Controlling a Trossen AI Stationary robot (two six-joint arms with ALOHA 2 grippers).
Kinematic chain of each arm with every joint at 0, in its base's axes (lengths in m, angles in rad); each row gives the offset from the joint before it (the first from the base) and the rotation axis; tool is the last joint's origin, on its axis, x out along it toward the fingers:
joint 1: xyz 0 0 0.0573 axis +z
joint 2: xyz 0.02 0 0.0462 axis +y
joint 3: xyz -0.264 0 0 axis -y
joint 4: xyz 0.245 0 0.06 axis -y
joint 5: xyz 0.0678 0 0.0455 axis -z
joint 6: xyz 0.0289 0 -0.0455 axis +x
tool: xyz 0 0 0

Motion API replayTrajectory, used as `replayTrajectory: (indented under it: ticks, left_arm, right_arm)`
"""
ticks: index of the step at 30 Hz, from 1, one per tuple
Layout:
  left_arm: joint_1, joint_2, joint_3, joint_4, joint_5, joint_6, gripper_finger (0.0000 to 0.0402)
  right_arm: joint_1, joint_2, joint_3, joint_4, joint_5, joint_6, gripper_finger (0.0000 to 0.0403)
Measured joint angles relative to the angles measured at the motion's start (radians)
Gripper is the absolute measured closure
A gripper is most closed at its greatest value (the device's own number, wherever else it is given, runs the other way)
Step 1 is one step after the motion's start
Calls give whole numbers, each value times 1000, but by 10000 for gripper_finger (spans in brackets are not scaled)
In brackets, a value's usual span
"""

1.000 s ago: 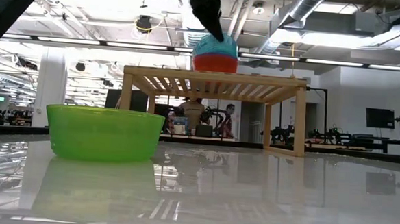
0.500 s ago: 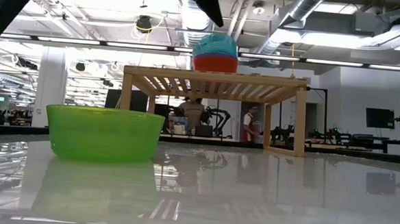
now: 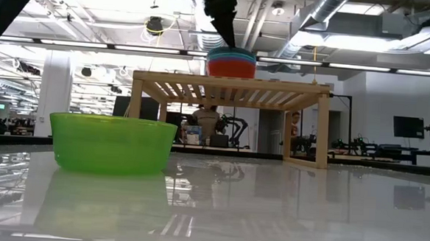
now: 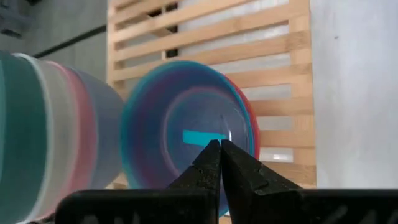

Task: Place and stack bowls onto a shelf
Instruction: Stack the green bowl on top of the blue bowl on the shelf

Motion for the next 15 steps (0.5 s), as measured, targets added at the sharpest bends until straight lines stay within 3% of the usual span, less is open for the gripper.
replayTrajectory:
  ticks: [4,7,12,15]
  left_arm:
    - [-7,-1,46,0,-9,-1,400]
    - [-11,-1,107,-6,58,-12,400]
    - [-12,-31,160,-19,351,-22,395]
    - [-18,-89,154,-115,621,-53,374]
  right_arm:
    - [0,0,0,0,0,0,264]
    - [0,0,0,0,0,0,264]
    - [0,0,0,1,0,4,264]
    - [0,0,0,1,0,26,264]
